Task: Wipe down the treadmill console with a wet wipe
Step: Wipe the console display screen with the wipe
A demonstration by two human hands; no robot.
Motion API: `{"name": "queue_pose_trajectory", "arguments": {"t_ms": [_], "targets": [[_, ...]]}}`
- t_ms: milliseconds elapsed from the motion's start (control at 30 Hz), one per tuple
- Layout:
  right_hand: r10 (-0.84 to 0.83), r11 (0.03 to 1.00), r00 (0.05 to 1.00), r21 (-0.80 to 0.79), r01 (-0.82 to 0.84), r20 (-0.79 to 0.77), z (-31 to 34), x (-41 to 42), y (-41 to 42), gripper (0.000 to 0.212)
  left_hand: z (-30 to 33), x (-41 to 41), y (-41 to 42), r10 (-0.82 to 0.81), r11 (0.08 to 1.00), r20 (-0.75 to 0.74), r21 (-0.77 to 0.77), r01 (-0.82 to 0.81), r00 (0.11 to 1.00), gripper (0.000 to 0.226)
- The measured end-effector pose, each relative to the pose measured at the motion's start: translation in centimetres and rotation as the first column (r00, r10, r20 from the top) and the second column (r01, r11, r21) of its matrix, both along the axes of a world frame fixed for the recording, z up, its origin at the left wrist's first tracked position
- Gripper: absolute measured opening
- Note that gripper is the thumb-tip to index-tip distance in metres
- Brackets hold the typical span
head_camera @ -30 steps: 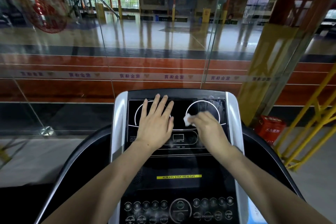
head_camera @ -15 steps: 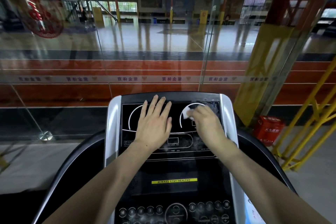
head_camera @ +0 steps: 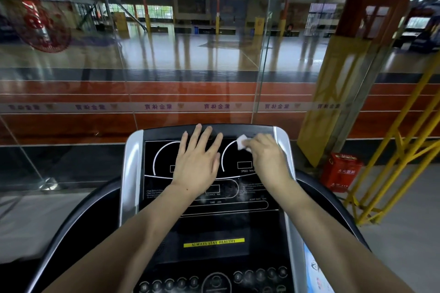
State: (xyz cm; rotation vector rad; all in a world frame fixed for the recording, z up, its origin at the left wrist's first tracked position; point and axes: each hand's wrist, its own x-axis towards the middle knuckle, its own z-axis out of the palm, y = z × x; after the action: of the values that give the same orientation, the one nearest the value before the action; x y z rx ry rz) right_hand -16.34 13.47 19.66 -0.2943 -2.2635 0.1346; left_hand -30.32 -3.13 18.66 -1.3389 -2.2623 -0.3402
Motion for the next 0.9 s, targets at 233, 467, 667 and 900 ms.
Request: {"name": "queue_pose_trajectory", "arguments": {"t_ms": [233,467,667,900], "targets": [[0.065,0.996,0.997,0.064,-0.068,0.047,-4.5,4.1,-1.9,0.036,0.3,0.1,0.3,-0.010,1.000,0.013,0.001,0.010,1.000,0.059],[0.018,0.996,1.000,0.092,-0.018,0.007,0.3,0.6,2.5,0.022,0.6,0.7,2.0,-0.068,0.997,0.038,-0.041,0.070,0.997,0.058],[0.009,0.997,1.000,0.070,-0.011,0.028,-4.7,5.0,0.5,0.032,0.4,1.3,2.3,-0.047,0.997,0.020,-0.054,0.048,0.999,0.064],[-0.124,0.991,0.992,0.053,0.123,0.019,-0.6,2.4,2.8,0.020,0.4,2.7,3.3,-0.048,0.997,0.017,-0.064,0.049,0.999,0.061]]}}
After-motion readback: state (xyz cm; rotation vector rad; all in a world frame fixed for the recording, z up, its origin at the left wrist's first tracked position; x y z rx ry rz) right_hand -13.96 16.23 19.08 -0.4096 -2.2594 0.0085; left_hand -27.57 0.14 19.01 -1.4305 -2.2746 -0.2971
